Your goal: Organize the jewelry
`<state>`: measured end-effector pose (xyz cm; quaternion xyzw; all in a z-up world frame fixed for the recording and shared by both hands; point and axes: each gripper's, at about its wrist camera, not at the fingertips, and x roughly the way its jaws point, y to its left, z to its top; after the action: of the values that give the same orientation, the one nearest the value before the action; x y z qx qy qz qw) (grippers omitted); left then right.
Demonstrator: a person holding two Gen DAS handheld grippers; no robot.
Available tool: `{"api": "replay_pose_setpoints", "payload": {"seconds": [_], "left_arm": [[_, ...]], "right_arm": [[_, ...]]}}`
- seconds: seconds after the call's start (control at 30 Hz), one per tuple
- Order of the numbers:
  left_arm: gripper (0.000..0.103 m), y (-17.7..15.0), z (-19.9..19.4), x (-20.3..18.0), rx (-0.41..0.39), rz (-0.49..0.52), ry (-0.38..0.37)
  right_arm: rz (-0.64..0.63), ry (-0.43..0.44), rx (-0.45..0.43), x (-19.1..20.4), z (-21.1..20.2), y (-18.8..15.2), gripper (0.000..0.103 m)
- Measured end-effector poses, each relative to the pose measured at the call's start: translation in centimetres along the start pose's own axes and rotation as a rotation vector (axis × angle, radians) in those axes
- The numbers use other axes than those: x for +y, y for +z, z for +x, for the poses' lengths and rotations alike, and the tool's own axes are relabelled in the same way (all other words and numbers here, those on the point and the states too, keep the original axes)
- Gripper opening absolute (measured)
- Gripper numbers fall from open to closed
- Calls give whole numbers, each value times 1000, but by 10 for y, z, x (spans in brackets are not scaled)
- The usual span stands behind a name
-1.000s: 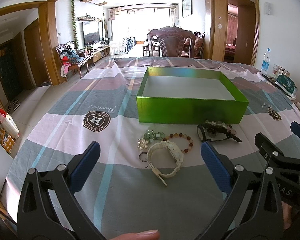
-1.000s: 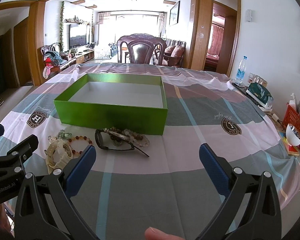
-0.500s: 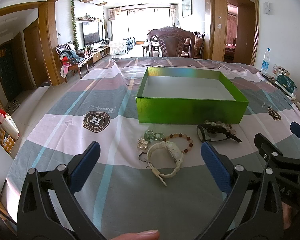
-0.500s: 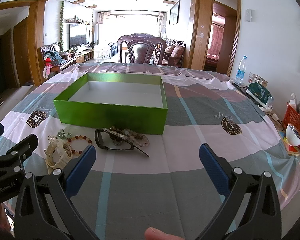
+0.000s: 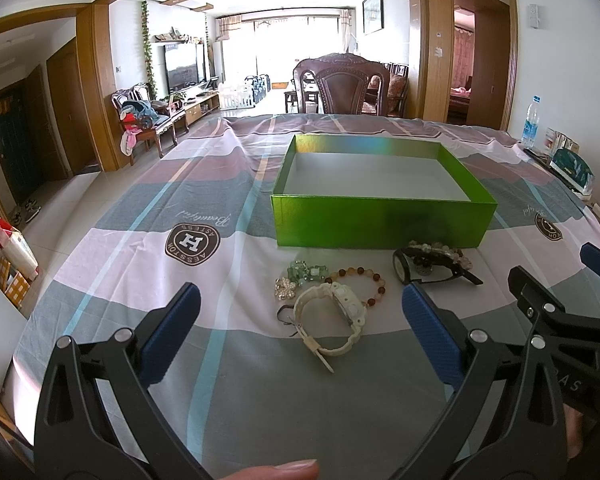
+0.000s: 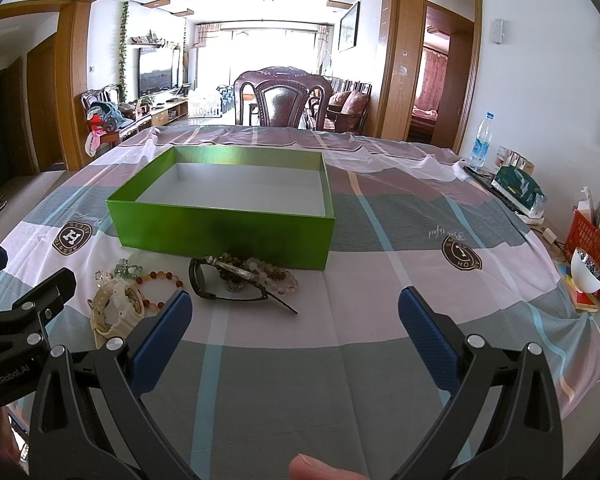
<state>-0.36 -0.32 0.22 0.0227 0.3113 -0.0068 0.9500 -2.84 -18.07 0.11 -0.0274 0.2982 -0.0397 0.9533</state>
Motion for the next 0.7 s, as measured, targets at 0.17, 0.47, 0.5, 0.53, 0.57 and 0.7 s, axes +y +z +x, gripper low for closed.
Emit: {"api": "replay_pose_setpoints", "payload": {"seconds": [0.17, 0.47, 0.5, 0.53, 0.57, 0.7], "left_arm": [[100, 0, 0, 0, 0, 0, 1], [100, 0, -1, 0, 2, 0, 0], [100, 0, -1, -1, 2, 0, 0], [100, 0, 0, 0, 1, 0, 0], [100, 0, -1, 0, 2, 0, 0], [100, 1, -4, -1, 4, 0, -1]], "right_arm": [[0, 0, 0, 0, 0, 0, 101], [0, 0, 1, 1, 1, 1, 101], [1, -1, 3, 0, -2, -1, 101], [1, -1, 3, -1, -3, -2, 101], [1, 1, 5, 0, -2, -1, 100], [1, 2, 7, 0, 0, -2, 100]]}}
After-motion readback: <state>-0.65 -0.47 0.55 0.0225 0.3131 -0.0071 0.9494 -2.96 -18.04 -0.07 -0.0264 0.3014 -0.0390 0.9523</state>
